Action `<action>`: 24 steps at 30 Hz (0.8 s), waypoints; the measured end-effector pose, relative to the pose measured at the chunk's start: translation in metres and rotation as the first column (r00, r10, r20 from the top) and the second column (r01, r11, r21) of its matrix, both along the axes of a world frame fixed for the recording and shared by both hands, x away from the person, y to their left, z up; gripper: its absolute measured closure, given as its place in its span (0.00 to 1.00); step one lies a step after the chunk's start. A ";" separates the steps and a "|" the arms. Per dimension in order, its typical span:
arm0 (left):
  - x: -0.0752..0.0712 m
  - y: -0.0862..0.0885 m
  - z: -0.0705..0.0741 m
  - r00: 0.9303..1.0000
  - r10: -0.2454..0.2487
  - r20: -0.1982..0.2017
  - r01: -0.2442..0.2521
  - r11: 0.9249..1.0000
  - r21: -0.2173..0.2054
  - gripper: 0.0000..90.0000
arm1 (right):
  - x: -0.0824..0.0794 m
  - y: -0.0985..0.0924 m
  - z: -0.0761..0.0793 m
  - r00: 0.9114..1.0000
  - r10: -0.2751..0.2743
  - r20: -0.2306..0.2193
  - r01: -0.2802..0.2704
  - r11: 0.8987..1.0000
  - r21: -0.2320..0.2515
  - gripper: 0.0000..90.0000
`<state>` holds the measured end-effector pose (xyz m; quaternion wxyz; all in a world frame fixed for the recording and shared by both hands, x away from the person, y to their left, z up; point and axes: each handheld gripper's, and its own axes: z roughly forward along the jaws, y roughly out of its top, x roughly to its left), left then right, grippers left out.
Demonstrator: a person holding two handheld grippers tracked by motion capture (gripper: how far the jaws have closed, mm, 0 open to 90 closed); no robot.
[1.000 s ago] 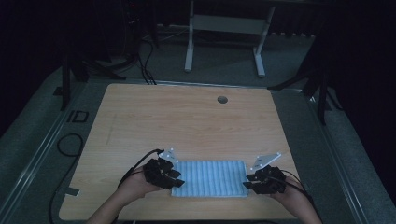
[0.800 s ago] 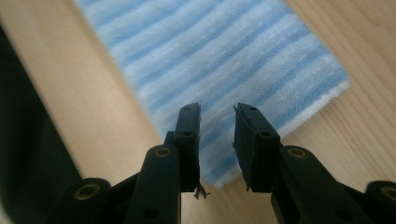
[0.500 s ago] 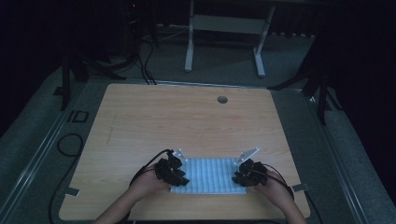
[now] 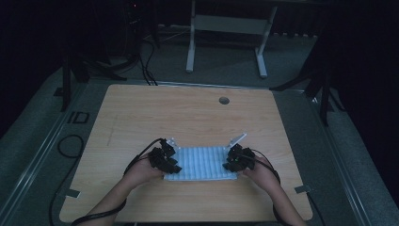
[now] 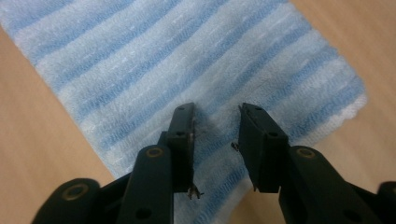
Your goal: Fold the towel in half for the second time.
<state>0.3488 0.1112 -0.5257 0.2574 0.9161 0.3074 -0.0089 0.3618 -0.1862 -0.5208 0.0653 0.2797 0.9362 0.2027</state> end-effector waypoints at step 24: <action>0.065 0.055 0.001 0.989 0.149 -0.006 -0.149 0.989 0.018 0.66 | 0.075 0.065 0.000 1.000 -0.009 -0.019 0.008 1.000 -0.018 0.66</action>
